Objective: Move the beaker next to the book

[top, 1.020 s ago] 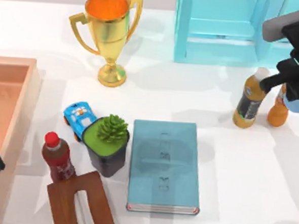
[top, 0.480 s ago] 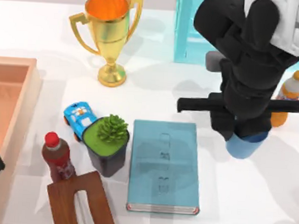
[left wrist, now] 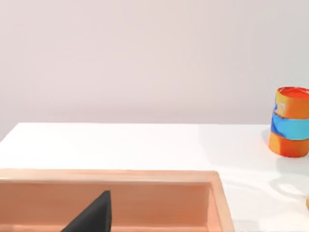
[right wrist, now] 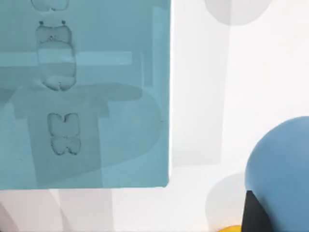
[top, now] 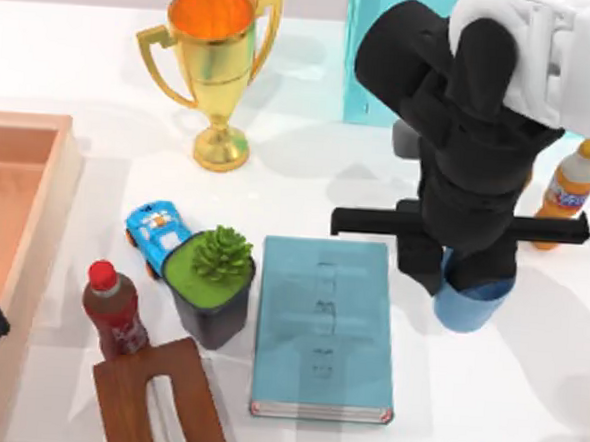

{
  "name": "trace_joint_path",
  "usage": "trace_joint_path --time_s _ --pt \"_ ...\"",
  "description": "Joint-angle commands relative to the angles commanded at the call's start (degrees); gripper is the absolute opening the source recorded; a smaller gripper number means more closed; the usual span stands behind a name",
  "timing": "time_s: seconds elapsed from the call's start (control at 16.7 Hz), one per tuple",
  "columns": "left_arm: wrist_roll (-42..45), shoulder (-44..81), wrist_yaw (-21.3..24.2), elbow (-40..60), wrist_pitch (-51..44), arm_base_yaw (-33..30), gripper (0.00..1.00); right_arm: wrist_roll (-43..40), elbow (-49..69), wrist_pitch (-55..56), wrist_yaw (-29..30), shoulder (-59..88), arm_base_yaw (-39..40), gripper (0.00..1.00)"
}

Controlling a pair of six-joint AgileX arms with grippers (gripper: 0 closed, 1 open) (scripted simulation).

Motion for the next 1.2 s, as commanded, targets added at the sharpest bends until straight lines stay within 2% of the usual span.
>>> trace_joint_path --time_s 0.24,0.6,0.84,1.2 --pt "0.0 0.0 0.0 0.0 0.0 0.0 1.0 -0.4 -2.3 2.4 -0.1 -0.2 -0.6 0.0" --pt "0.0 0.0 0.0 0.0 0.0 0.0 1.0 -1.1 -13.1 13.9 0.0 0.5 -1.1 0.0" --pt "0.0 0.0 0.0 0.0 0.0 0.0 1.0 -1.1 -13.8 14.6 0.0 0.8 -1.1 0.0" --pt "0.0 0.0 0.0 0.0 0.0 0.0 1.0 -1.1 -13.8 14.6 0.0 0.8 -1.1 0.45"
